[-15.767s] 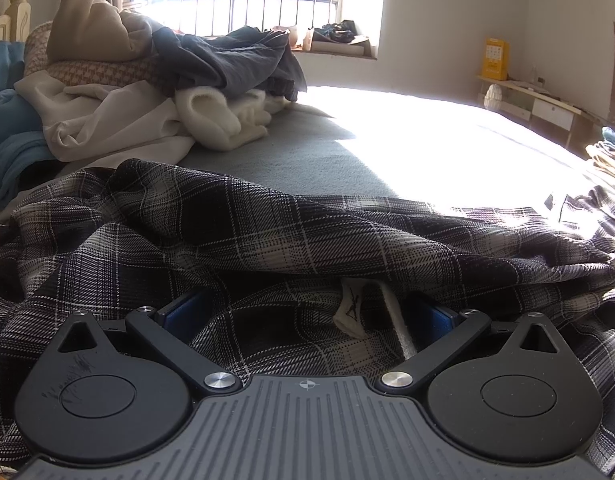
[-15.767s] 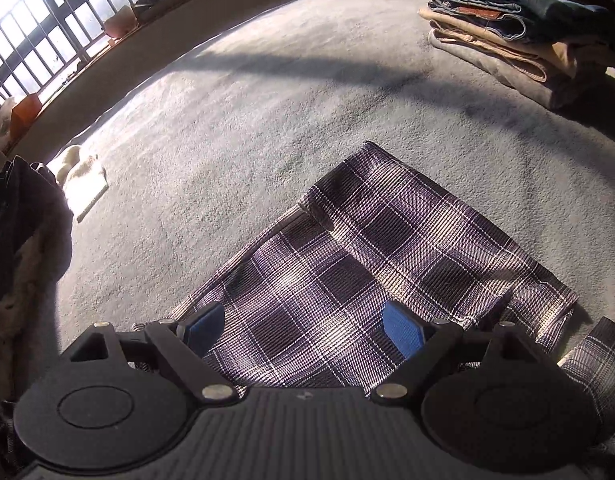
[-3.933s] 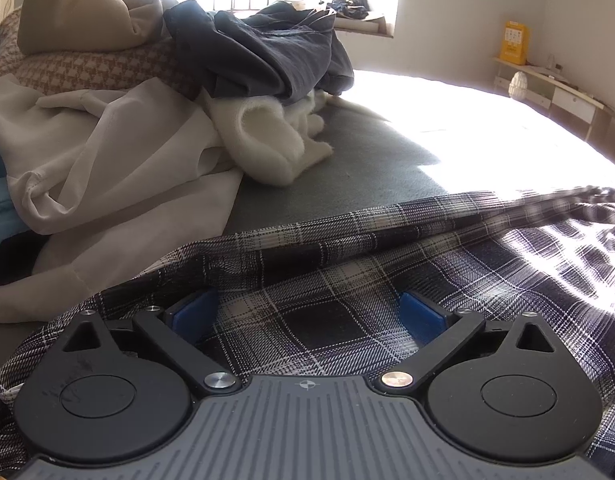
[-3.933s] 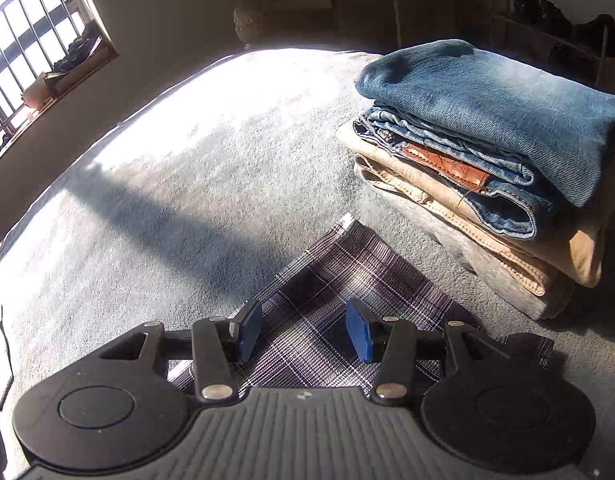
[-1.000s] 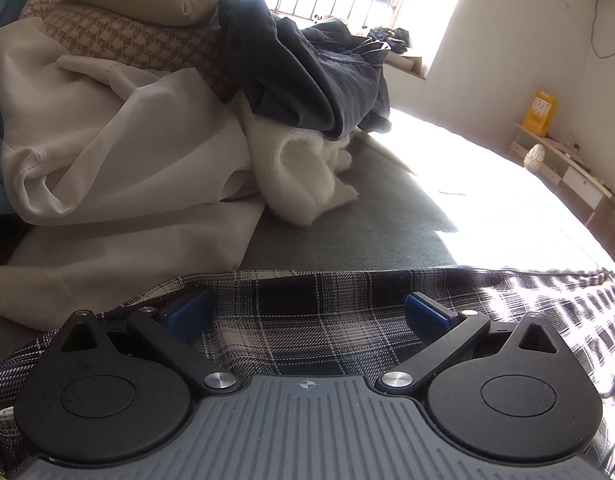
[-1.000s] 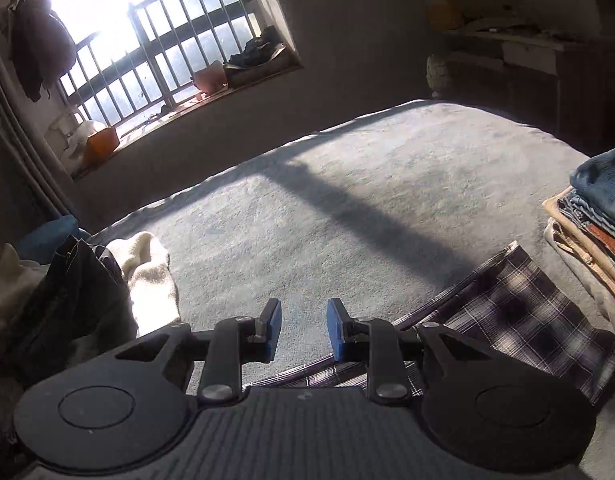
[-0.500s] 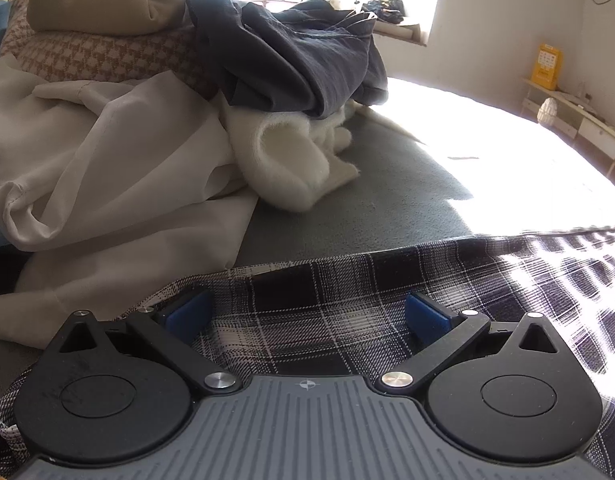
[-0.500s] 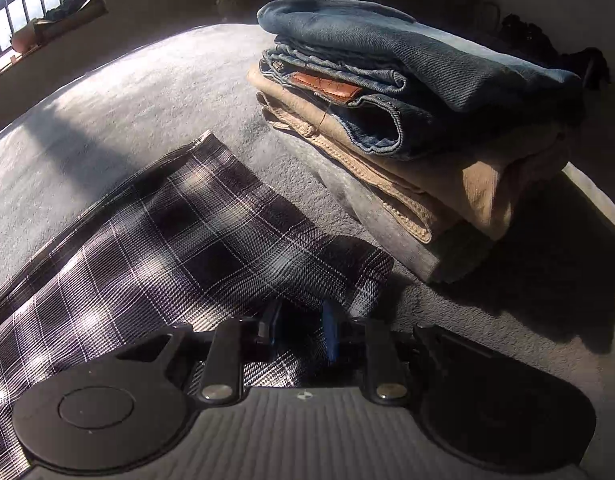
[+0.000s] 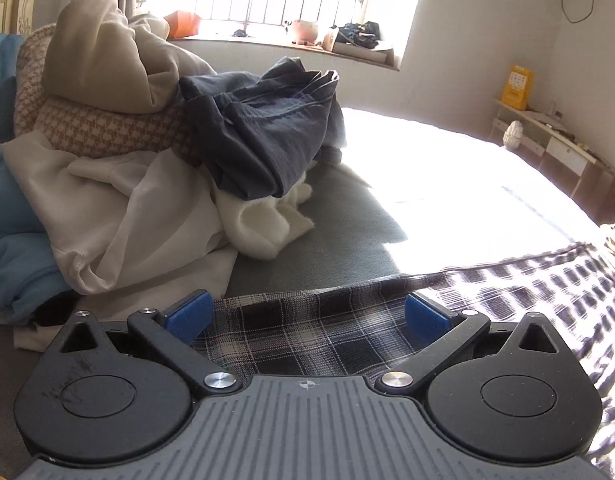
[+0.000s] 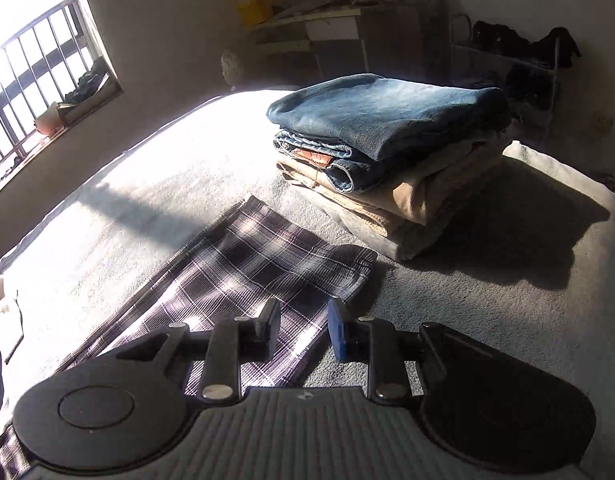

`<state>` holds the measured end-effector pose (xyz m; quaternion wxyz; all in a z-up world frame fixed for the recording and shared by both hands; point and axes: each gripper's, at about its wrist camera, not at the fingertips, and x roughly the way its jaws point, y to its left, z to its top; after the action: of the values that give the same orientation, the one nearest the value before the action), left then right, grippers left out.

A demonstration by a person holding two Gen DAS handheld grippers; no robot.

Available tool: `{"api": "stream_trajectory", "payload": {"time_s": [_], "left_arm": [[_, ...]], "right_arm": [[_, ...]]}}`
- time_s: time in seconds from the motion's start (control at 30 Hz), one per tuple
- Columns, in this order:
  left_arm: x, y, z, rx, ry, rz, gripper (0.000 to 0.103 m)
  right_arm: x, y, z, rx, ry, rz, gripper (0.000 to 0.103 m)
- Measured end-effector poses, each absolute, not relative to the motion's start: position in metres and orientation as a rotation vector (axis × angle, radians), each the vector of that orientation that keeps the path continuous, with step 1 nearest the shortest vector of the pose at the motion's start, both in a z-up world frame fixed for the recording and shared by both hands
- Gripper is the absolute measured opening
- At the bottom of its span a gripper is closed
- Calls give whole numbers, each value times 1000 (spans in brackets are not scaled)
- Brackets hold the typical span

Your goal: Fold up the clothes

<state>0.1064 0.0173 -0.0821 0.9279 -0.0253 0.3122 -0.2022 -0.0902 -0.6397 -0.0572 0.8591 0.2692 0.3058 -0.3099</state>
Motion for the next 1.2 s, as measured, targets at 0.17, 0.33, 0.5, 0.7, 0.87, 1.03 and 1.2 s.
{"api": "stream_trajectory", "payload": {"time_s": [0.17,0.33,0.5,0.7,0.87,1.03,1.2], "left_arm": [[39,71,-27,-43,628,-397,103],[-29,134,-9,-106,749,-350,103],[-89,156,-44,-248,923,-389,103],[-128,165,-104,-436,1058,-354,101],[-137,183,-137,-723,1020,-316,102],[-122,187,-166,-891,1025,-300,102],[-112,188,-177,-913,1030,-260,97]], "right_arm": [[-169,-634,-12,651,533,-622,42],[-251,-652,-17,919,455,-613,45],[-304,-647,-61,1163,503,-585,46],[-341,-619,-123,1408,560,-554,46],[-361,-594,-155,1552,582,-541,46],[-379,-576,-164,1611,553,-549,47],[-396,-578,-160,1593,474,-618,47]]}}
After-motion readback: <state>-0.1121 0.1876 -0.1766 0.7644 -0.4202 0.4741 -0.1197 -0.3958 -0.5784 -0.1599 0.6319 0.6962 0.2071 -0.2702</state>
